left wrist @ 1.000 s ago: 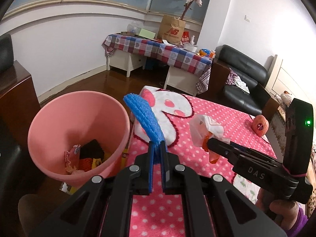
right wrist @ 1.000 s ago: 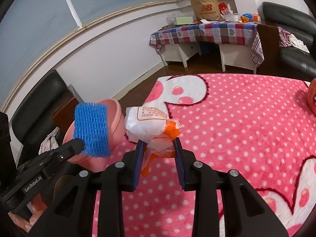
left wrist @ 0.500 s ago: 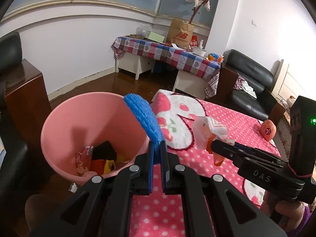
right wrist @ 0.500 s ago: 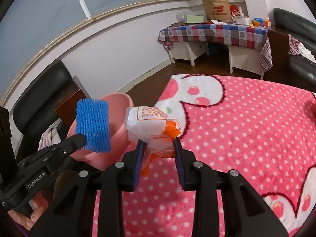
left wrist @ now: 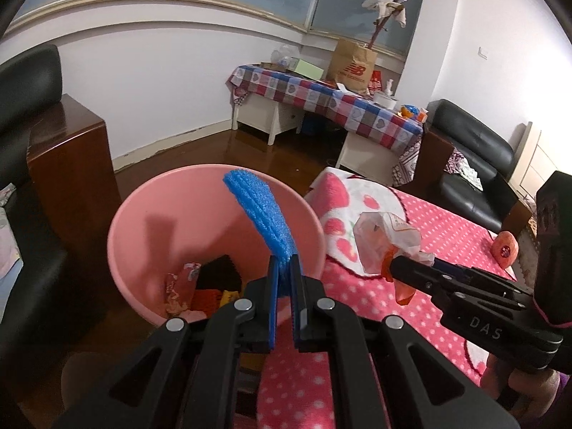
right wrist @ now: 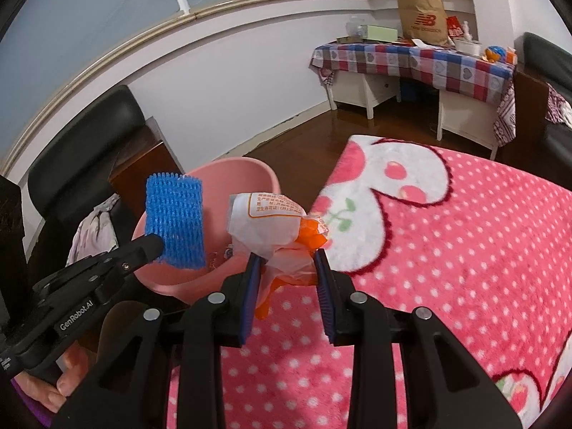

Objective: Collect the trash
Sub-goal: 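Carry the blue scrub pad and white bag over the pink bucket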

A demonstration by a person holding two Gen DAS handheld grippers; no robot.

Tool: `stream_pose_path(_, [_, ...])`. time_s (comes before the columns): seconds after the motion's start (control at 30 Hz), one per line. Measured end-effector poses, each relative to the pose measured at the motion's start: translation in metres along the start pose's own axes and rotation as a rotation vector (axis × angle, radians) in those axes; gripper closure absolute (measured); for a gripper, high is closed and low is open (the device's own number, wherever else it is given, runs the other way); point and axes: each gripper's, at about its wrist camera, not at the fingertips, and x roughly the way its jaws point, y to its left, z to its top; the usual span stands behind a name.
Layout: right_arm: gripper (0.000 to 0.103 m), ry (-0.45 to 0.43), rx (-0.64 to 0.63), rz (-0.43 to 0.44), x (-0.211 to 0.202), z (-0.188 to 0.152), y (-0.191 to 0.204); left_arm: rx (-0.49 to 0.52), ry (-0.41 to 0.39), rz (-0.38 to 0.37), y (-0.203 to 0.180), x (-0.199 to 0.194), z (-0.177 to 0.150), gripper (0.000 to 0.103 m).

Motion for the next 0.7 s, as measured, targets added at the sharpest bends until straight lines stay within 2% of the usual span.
stream_pose_path(0.5, [0.072, 0.035, -0.119, 0.032, 0.034, 0.016, 0.047, -0.053, 0.007, 0.065, 0.041, 0.012, -0.002, 0.098])
stream_pose_path(0.7, [0.072, 0.084, -0.132, 0.044, 0.057, 0.019, 0.058, -0.069, 0.005, 0.093, 0.057, 0.017, 0.001, 0.098])
